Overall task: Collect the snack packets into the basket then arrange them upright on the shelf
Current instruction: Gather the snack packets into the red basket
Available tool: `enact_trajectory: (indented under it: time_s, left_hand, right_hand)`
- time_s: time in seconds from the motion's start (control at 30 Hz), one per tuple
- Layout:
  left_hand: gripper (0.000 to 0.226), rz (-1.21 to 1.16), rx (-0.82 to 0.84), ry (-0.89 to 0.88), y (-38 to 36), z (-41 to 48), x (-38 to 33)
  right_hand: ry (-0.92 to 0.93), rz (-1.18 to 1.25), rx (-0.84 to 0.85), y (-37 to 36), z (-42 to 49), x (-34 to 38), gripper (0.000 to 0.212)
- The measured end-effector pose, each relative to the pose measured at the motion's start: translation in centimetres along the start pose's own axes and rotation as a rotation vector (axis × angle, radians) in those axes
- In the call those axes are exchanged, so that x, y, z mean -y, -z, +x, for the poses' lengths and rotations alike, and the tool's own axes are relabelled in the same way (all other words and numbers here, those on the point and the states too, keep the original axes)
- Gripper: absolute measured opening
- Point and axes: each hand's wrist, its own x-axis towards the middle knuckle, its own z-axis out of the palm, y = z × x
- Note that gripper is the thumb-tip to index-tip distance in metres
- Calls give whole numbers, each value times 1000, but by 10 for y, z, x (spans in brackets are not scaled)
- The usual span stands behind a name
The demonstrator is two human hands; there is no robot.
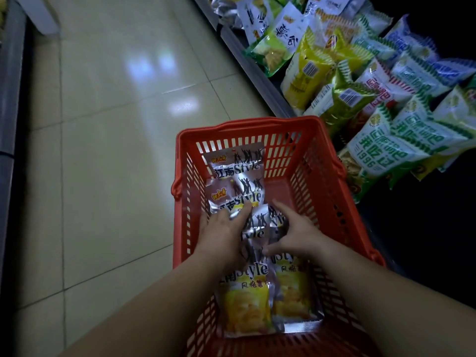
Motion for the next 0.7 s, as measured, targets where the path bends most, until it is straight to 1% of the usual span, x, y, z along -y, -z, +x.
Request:
enact_trajectory:
  time_s: [0.07, 0.1, 0.17, 0.23, 0.3, 0.37, 0.47, 0.57, 0.7]
  left_hand:
    - [131, -23, -15, -16, 1, -1, 1]
    - [126, -56, -24, -27, 1, -1, 1]
    - [115, -146, -56, -58, 4, -2, 1]
    - [106, -224, -93, -83, 9, -1, 3]
    - [99, -294, -108, -90, 17, -3, 4]
    - [95, -345, -99, -102, 27, -9, 1]
    - [85, -367, -117, -142, 47, -23, -8]
    - [75, -406, -171, -166, 71, -39, -14]
    - [60, -373, -253, -219, 103, -69, -22]
  right_hand:
    - [36, 16, -36, -1, -3, 1, 137]
    - [49, 34, -58, -1, -4, 2, 128]
    - [73, 44, -114, 1, -10, 6, 101]
    - [103, 57, -211, 3, -14, 12, 72]
    - [109, 107, -275, 7, -20, 19, 54]
    - [124, 154, -299, 14, -27, 24, 47]
    - [152, 223, -336, 26, -41, 30, 45]
    - [209, 265, -407, 44, -62, 44, 39]
    - [273, 243, -486, 72, -100, 66, 38]
